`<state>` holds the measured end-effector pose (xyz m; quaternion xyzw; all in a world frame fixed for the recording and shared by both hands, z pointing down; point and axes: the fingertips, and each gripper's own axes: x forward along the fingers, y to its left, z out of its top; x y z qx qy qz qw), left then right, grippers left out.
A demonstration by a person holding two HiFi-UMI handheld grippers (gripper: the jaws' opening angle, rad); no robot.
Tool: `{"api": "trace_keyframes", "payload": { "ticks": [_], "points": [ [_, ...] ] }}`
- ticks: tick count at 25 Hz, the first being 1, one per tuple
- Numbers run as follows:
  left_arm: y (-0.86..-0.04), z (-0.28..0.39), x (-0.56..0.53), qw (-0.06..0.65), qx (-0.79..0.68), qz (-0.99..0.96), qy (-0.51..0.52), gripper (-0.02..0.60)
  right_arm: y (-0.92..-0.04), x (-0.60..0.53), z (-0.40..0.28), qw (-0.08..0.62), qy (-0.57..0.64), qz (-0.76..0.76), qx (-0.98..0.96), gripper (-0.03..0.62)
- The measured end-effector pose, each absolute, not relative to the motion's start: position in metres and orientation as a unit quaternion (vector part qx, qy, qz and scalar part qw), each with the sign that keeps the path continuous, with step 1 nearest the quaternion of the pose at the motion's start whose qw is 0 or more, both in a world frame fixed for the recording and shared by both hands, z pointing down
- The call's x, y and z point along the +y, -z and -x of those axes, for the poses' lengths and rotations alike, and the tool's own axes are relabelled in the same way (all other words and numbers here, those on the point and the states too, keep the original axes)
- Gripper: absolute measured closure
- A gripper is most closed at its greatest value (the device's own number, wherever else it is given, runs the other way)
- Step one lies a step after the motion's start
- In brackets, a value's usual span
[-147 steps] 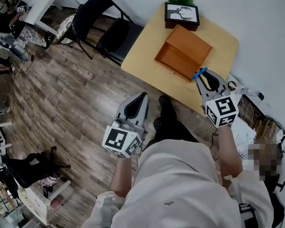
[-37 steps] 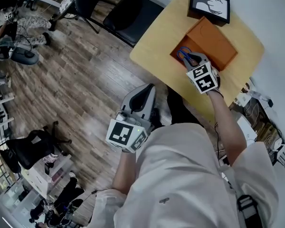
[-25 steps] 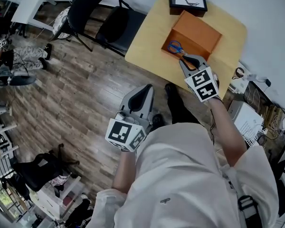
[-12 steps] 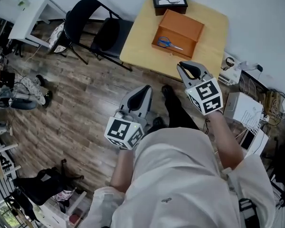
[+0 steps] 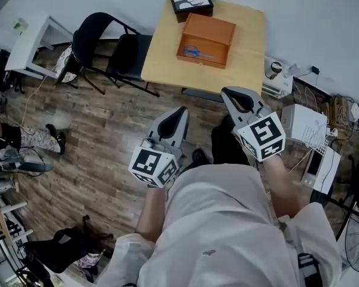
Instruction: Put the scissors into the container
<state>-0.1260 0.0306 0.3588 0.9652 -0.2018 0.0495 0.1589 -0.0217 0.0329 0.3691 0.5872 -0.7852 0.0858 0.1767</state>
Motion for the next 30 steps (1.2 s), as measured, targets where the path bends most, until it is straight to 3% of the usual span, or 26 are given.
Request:
{"api": "trace_keyframes", "payload": {
  "ticks": [8, 30],
  "points": [
    [-0.353, 0.116, 0.045, 0.157, -0.189, -0.968, -0.049, 0.574, -0.360, 0.065, 0.030, 0.137, -0.095, -0.594, -0.787, 0.595],
    [-0.352, 0.096, 0.078, 0.157, -0.182, -0.969, -0.052, 0.574, -0.364, 0.106, 0.009, 0.134, -0.109, -0.591, -0.788, 0.595]
  ]
}}
